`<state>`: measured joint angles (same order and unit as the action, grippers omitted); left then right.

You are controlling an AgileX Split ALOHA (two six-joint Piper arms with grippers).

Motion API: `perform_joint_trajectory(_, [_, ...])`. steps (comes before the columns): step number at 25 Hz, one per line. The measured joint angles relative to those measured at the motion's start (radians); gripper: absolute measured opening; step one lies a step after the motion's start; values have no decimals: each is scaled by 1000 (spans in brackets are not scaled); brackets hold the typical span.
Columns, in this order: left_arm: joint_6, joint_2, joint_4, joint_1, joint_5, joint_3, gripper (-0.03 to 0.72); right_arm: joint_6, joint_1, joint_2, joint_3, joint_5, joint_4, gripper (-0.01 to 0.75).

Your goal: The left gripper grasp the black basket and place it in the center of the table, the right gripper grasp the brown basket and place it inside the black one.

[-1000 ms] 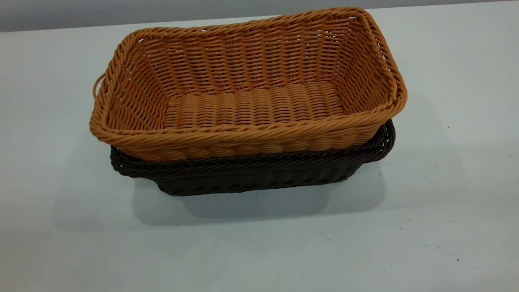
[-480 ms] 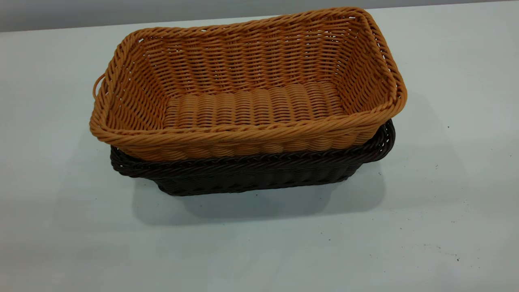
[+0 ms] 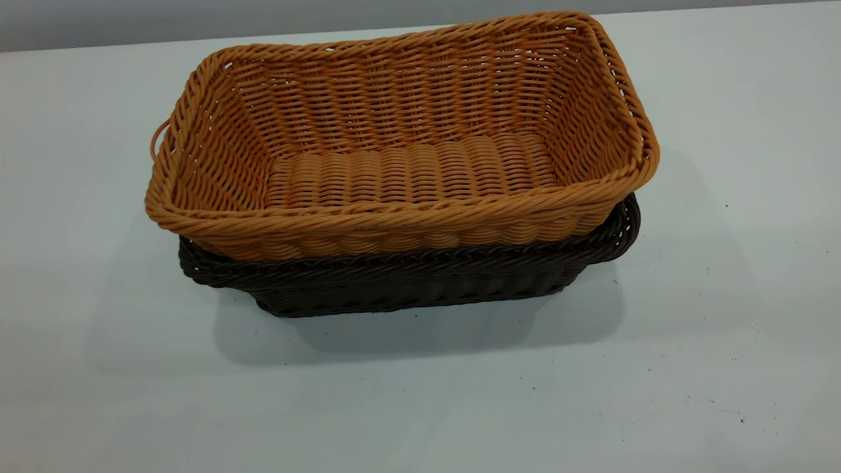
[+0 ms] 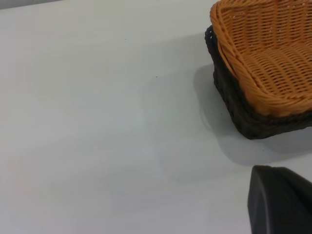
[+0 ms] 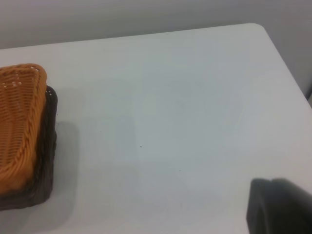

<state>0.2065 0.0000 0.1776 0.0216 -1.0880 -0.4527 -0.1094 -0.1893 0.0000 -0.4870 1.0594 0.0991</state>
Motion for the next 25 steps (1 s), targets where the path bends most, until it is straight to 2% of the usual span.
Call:
perform_joint_trajectory(4, [0,0,0,5,0,0,-1,1,3,0,0,0,0,2])
perform_joint_trajectory(10, [0,0,0,32,0,0,-1,0,84,0,0,0,0,2])
perform_joint_trajectory(25, [0,0,0,32,0,0,-1,-2,102,0,0,-1,4,2])
